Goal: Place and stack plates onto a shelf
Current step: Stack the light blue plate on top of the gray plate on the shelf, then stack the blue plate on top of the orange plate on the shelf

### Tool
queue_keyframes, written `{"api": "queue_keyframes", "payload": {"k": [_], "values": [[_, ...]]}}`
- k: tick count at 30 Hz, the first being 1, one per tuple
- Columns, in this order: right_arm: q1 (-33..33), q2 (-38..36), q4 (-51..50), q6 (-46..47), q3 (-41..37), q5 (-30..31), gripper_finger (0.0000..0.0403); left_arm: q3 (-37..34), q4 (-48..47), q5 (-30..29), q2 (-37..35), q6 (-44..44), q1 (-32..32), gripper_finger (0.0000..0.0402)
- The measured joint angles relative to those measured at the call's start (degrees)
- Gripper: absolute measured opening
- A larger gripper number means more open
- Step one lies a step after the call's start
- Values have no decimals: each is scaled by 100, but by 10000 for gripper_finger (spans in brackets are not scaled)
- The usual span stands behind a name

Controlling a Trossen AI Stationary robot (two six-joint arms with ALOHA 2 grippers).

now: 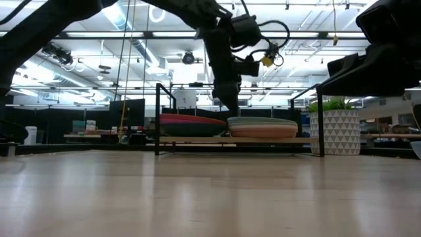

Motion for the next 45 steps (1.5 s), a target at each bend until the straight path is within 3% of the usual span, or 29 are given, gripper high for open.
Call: {"api": "queue_keyframes", "payload": {"k": [6, 11, 14, 21, 23, 28, 34, 40, 45], "values": [[23, 0, -21, 0, 0, -2, 59, -101, 110, 243, 19, -20, 69, 107], [28, 0, -21, 0, 0, -2, 59, -95, 60, -164, 47, 43, 37, 105], [28, 0, -29, -1, 0, -2, 59, -7, 51, -62, -58, -12, -67, 105], [28, 0, -236, 8, 0, -2, 59, 35, -445, 2404, -284, -993, -601, 105], [30, -10, -418, 82, 0, 15, 59, 7, -634, 2805, -259, -1184, -797, 105], [63, -101, -539, 94, 0, 417, 59, -208, -825, 2830, -210, -1171, -1370, 105], [52, -162, -534, 214, 0, 459, 59, -404, -489, 2530, -210, -845, -1935, 105], [52, -162, -586, 632, 49, 448, 59, -457, -466, 2342, -210, -1317, -2319, 105], [0, -164, -2078, 1453, 601, -346, 49, -590, -674, 1983, -224, -1324, -2679, 101]]}}
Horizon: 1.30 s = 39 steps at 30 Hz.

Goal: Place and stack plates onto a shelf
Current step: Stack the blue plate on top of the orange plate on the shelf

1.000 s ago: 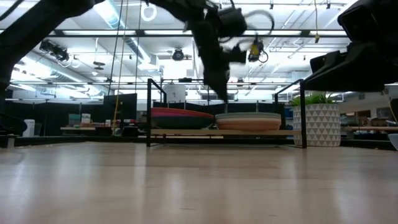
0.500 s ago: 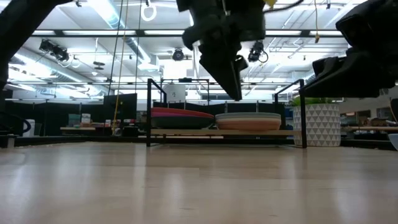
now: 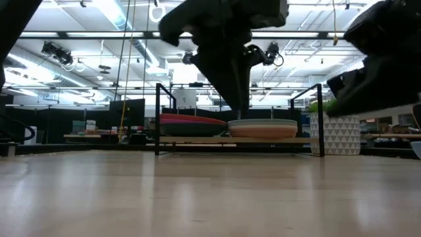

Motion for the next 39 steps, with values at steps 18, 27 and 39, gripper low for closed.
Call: {"api": "queue_keyframes", "payload": {"k": [18, 27, 39], "values": [[166, 4, -5361, 2120, 2398, -1885, 72, -1897, 1184, -332, -618, -1, -627, 40], [165, 27, -5867, 2555, 2398, -2047, 141, -2697, 1843, -396, -1026, -364, -706, 34], [145, 930, -5922, 2553, 2399, -2844, 132, -2704, 1825, -380, -1037, -1055, -705, 34]]}}
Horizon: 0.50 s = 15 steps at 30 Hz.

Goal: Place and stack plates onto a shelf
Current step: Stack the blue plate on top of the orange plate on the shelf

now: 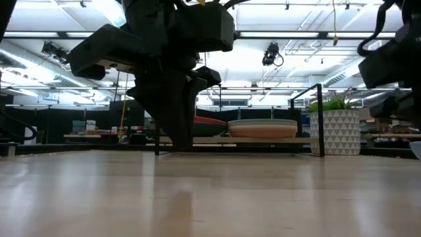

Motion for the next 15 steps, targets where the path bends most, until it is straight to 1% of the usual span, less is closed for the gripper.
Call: {"api": "queue_keyframes", "payload": {"k": [3, 5, 7, 10, 12, 15], "values": [[-41, 98, -36, -4, 3, -29, 119, 0, 62, 0, 0, 20, 2, 34], [-91, 93, -55, -41, 9, -54, 103, 0, 180, 0, 0, 181, 0, 34], [-157, 49, -70, -139, 9, -137, 83, 0, 328, 33, 0, 493, -49, 34], [-286, -46, -94, -272, 9, -310, 45, 0, 569, 265, 0, 1024, -167, 34], [-374, -130, -109, -395, 9, -380, 19, 0, 722, 302, 0, 1234, -265, 34], [-551, -318, -165, -604, 1, -373, 14, 0, 872, 314, 0, 1445, -354, 34]]}}
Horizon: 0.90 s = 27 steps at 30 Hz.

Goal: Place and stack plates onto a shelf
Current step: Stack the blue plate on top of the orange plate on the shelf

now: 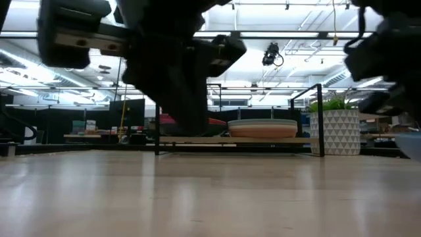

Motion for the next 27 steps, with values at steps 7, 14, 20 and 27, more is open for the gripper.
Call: {"api": "queue_keyframes", "payload": {"k": [7, 14, 20, 27], "values": [[-668, -546, -291, -502, -9, -60, 14, 0, 402, -712, 0, 352, -141, 55], [-1409, -912, -580, -987, -9, -502, 14, 0, 931, -1870, 0, 1057, -458, 137], [-1960, -905, -422, -1503, -9, -1001, 14, 2, 1522, -2429, 8, 2084, -543, 183], [-2352, -883, 52, -1772, -9, -1497, 14, 3, 2308, -2929, 151, 3390, -515, 187]]}}
